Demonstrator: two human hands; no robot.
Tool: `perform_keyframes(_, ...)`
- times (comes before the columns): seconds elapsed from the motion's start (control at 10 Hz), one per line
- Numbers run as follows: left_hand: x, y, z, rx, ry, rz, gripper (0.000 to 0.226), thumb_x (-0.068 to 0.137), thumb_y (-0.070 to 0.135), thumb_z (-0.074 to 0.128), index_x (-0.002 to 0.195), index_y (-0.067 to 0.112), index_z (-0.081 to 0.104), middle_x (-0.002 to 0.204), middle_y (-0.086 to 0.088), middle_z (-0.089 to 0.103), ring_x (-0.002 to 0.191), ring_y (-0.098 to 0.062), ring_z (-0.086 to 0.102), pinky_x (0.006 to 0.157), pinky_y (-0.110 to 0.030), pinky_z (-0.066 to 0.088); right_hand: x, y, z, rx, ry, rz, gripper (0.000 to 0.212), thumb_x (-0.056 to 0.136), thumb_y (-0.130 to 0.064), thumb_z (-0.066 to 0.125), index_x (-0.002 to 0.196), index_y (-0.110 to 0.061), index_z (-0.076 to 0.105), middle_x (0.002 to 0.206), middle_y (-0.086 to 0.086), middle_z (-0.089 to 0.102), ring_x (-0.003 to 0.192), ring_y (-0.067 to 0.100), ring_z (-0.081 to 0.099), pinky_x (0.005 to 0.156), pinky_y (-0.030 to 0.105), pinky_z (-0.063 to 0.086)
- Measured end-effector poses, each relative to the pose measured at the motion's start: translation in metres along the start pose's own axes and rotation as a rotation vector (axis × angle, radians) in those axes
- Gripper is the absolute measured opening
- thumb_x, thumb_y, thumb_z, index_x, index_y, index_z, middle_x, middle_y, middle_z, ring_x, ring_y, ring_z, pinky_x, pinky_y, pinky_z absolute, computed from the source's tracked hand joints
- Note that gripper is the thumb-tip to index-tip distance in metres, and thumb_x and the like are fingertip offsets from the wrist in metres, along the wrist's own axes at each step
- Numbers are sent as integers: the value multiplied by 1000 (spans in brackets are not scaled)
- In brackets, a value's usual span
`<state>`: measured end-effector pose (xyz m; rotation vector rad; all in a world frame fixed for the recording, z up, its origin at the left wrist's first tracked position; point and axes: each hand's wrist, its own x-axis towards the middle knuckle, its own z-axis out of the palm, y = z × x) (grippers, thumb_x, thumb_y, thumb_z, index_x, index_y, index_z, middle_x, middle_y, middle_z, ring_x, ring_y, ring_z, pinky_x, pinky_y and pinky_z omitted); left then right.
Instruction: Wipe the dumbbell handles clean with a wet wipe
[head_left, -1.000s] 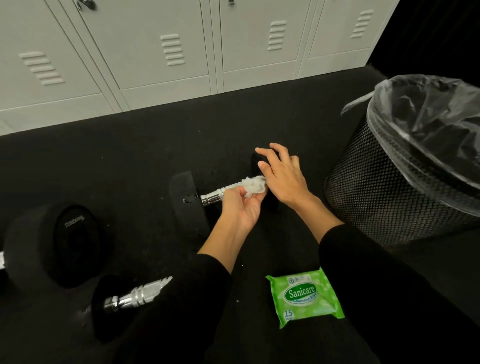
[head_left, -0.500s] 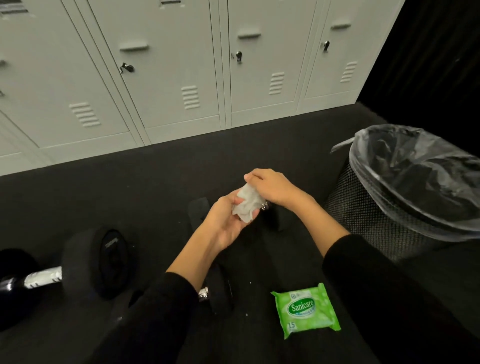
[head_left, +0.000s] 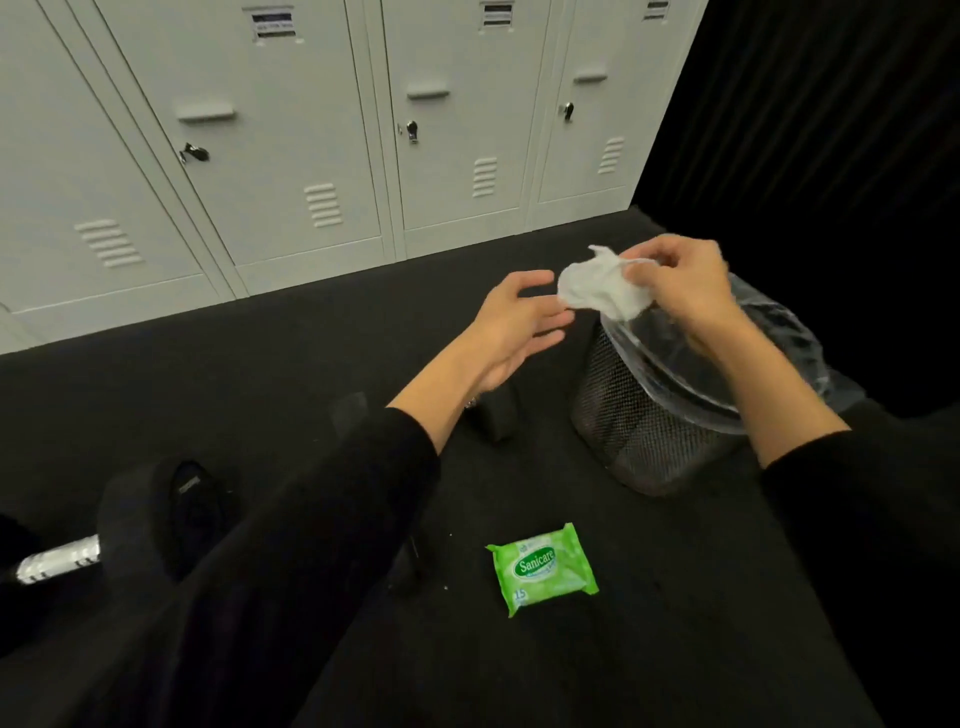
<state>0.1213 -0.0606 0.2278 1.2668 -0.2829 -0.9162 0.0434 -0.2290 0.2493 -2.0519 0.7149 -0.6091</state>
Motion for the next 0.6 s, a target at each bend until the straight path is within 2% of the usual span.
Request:
perform_keyframes(0.1,12,-1,36,158,-83,8,45,94,6,54,137,15,43,122,-8,60,113,-20,59,93,-33,49,-1,19,-31,-93,205,91,19,80,-12,62,94,-18,73,89,-1,67,85,9,59,74,20,45)
perform_keyframes(0.2,26,-18,66,526,-135,133,47,93,7,55,138,14,46,134,-10,54,118,-20,53,91,-30,44,-7,52,-46,-190,274,181,20,82,-13,59,97,-15,72,98,9,68,100,20,60,80,24,44)
perform_keyframes(0.3,41,-48,81,1067,-255,287,55,91,7,55,144,13,40,148,-11,41,137,-28,37,109,-37,33,-17,87,-46,-335,267,251,19,84,-13,58,98,-15,72,103,12,69,98,25,62,75,25,44)
perform_keyframes(0.4,50,-72,88,1367,-342,270,60,93,11,52,149,16,30,160,-4,14,148,-28,0,113,-61,19,-26,107,-45,-448,267,270,17,87,-14,58,97,-17,72,102,10,69,97,26,62,75,31,46)
perform_keyframes(0.5,42,-76,90,1490,-371,279,63,94,9,51,151,17,24,162,-2,4,148,-27,-10,109,-65,17,-28,117,-44,-519,185,279,17,89,-14,57,94,-21,72,102,9,69,98,27,62,81,37,50)
perform_keyframes(0.6,38,-76,89,1497,-355,336,69,92,7,51,152,19,19,162,-2,2,148,-25,-9,110,-66,16,-22,124,-45,-557,144,257,17,88,-17,57,92,-27,69,101,7,69,95,28,63,83,42,53)
